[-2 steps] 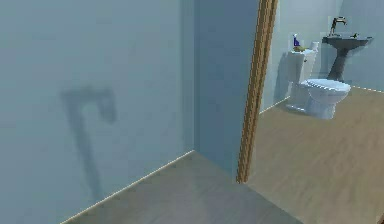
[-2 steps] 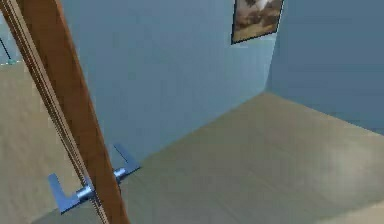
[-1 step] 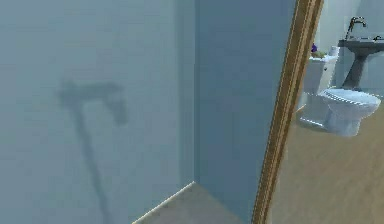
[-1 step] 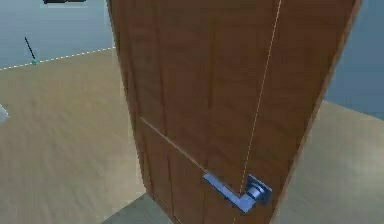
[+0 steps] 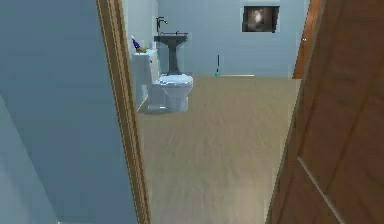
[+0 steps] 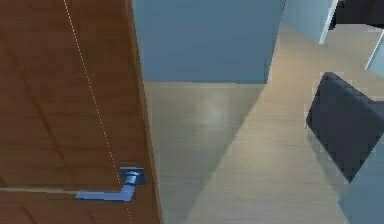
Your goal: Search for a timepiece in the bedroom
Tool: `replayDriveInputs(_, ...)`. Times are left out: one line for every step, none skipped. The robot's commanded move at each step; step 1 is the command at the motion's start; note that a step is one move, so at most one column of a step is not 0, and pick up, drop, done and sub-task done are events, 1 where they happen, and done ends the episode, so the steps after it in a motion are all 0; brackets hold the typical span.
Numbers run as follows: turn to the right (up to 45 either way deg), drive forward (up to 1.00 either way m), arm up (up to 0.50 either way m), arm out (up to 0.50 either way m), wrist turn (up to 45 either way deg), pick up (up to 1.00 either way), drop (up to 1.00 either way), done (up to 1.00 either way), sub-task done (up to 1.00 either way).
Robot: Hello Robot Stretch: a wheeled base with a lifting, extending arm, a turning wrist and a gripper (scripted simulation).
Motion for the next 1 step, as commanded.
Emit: replayDriveInputs(3.0, 0.00, 0.00, 0.00, 0.0, 0.00, 0.00, 0.00, 0.00)
